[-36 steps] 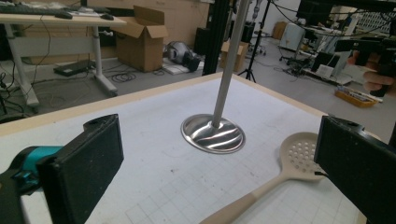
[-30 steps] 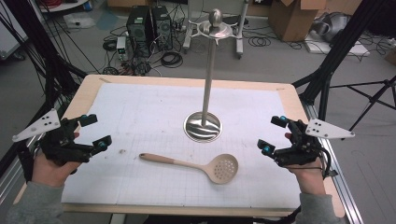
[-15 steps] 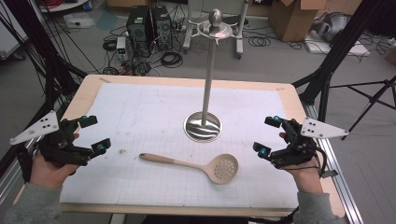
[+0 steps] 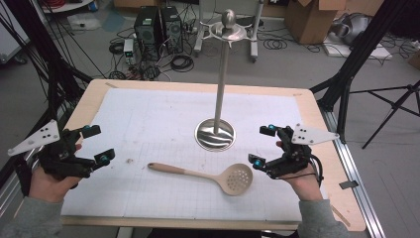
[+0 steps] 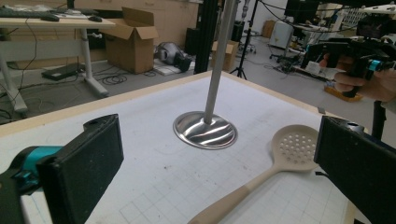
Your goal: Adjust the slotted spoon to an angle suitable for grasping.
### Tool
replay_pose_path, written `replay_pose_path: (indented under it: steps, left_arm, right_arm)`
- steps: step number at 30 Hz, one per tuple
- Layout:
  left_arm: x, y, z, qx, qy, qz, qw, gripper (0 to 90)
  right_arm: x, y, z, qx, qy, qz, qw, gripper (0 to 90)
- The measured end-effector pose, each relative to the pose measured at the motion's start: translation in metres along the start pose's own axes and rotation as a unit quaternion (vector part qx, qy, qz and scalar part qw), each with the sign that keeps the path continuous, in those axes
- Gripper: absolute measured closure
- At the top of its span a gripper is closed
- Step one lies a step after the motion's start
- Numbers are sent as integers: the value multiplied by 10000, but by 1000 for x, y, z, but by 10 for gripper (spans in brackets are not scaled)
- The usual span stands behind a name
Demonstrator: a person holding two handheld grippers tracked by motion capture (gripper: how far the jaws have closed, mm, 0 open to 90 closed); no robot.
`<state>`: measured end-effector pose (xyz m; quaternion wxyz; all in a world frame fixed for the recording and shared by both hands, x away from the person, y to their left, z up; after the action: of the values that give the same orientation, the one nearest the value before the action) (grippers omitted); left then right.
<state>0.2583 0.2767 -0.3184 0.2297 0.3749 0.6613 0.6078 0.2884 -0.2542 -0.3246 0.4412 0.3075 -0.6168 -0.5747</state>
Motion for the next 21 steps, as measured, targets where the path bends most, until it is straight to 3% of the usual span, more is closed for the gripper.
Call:
replay_pose_path:
  steps: [21]
  left_arm:
    - [22, -7, 4, 108, 196, -1, 9997, 18]
  right_arm:
    - [-51, -6, 5, 185, 397, 368, 9984, 44]
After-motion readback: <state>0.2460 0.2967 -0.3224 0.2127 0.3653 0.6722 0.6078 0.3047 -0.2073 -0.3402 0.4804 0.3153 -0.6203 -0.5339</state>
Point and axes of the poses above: each handheld gripper's, and its own axes: x roughly backward along the jaws, y roughly out of its top, z roughly to its left, the point moved 1 cm from there along -x, roughly forward along the jaws, and after that the axes turned 1 degree about x, right-handed, at the moved point
